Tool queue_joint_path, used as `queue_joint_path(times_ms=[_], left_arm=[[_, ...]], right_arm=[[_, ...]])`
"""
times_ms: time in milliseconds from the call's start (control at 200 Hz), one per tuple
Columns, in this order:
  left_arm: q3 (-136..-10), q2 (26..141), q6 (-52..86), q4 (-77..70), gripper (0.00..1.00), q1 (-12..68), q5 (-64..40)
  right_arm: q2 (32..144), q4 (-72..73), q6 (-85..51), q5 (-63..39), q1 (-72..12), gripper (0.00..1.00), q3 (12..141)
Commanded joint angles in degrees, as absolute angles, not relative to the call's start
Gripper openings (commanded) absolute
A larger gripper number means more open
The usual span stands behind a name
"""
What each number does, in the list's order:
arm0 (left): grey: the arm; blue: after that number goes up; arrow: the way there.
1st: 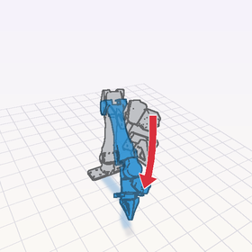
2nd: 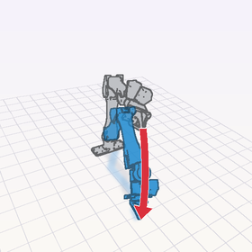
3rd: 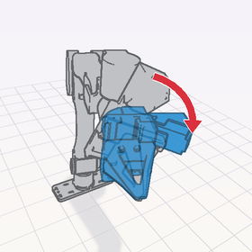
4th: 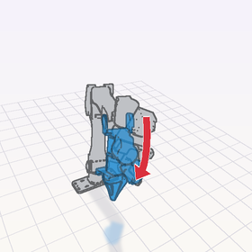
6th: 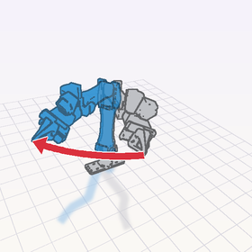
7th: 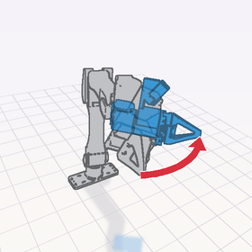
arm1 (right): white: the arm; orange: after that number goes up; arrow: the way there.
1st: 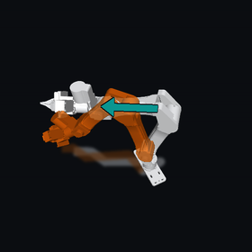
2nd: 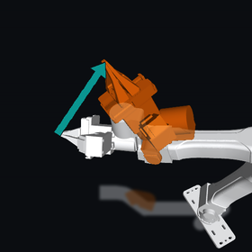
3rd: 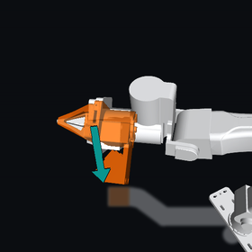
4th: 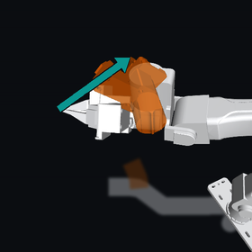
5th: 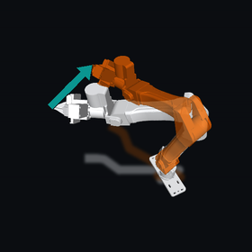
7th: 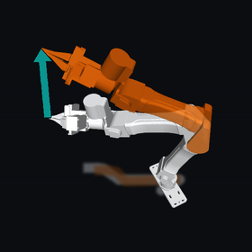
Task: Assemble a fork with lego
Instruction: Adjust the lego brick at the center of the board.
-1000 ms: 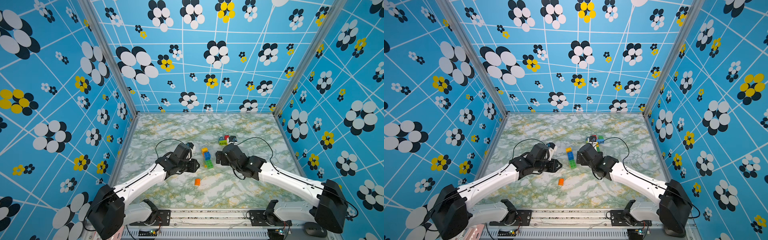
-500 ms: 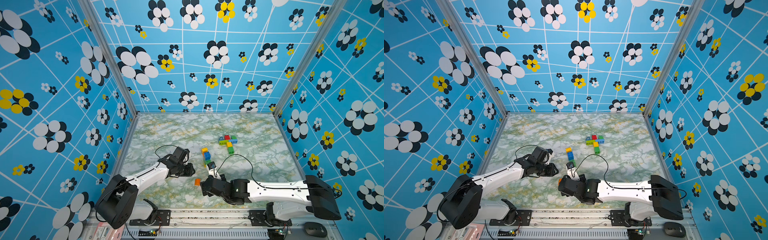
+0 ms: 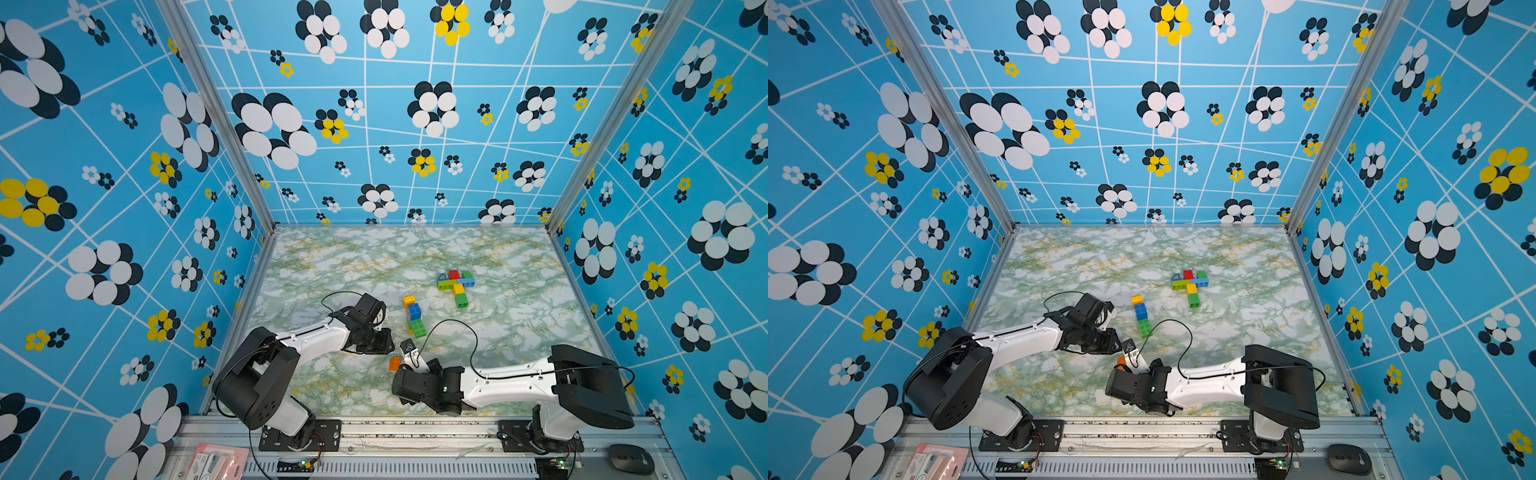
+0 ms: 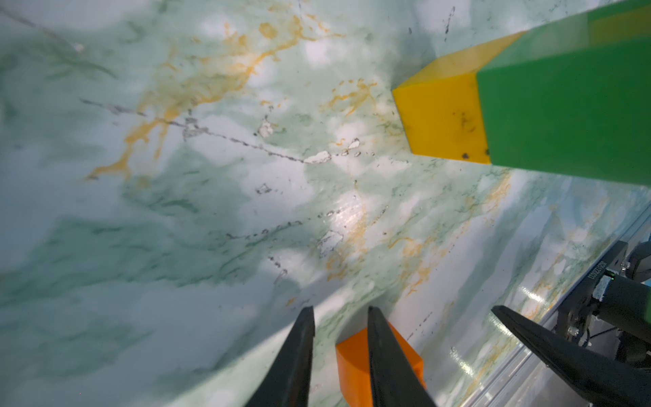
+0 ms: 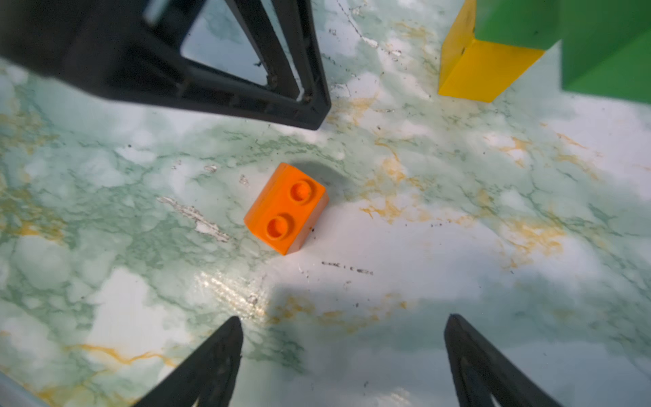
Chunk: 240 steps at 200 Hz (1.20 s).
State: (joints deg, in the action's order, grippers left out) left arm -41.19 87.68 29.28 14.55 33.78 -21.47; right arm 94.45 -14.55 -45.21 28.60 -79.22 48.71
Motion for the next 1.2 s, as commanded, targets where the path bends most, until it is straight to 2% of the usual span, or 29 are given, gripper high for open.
queue_joint_path(times_ms=[0, 580, 1015, 1195], left_arm=[[-43.1, 89.2, 27.9, 14.4, 0.3, 34.1, -22.0], [-40.2, 88.4, 27.2, 16.8, 0.3, 34.5, -21.8], [-31.9, 80.2, 32.8, 16.6, 0.29, 36.9, -20.6], [-28.9, 75.9, 34.4, 18.3, 0.3, 38.0, -19.5]], right_arm=[[95.8, -14.7, -46.7, 31.0, -79.3, 0.91, 50.2], [98.1, -19.0, -55.5, 35.3, -76.8, 0.9, 51.3], [97.8, -18.6, -61.9, 35.1, -74.6, 0.88, 50.7], [96.1, -26.0, -70.1, 37.2, -74.7, 0.87, 49.9]])
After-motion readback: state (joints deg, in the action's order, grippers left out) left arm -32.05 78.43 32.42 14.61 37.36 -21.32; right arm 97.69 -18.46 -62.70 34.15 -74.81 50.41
